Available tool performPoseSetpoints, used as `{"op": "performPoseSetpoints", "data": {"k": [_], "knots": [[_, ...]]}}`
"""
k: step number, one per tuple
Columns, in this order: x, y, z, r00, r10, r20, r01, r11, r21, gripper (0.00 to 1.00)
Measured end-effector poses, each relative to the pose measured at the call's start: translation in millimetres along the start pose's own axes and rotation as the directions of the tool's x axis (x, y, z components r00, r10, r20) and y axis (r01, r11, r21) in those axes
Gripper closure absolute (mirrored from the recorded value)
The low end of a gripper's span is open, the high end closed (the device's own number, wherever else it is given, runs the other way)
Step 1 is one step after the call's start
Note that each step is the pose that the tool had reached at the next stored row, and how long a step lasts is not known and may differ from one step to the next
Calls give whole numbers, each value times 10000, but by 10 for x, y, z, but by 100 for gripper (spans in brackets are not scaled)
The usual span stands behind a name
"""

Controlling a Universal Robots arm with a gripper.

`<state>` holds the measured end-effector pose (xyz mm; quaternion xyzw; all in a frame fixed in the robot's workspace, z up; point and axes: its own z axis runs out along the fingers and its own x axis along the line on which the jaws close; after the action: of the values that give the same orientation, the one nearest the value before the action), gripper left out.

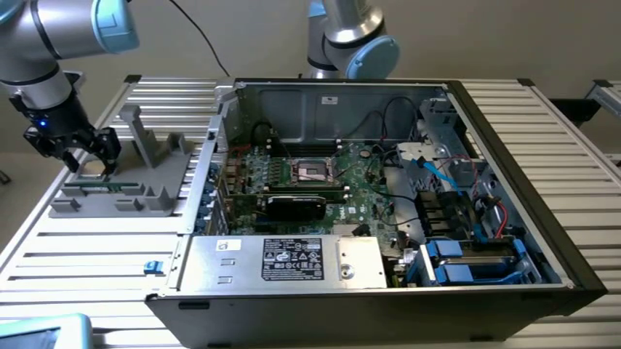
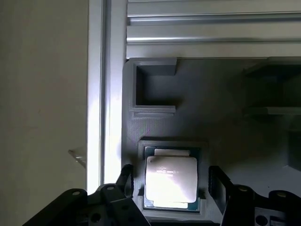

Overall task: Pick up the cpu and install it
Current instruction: 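Pick up the cpu and move it towards the insertion slot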

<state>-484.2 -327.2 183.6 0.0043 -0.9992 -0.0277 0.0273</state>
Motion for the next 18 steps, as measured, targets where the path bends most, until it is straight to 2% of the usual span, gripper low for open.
{"op": "performPoseSetpoints", "data": {"k": [3,10,12,13,14,15,16,18], "knots": [[0,0,0,10000,0,19,0,10000,27,25],[0,0,0,10000,0,19,0,10000,29,25],[0,0,-1,10000,0,18,0,10000,29,34],[0,0,0,10000,0,19,0,10000,29,34],[1,0,-1,10000,0,17,0,10000,29,40],[1,0,-1,10000,0,17,0,10000,29,40],[0,0,-1,10000,0,18,0,10000,29,44],[0,0,-1,10000,0,18,0,10000,29,44]]}}
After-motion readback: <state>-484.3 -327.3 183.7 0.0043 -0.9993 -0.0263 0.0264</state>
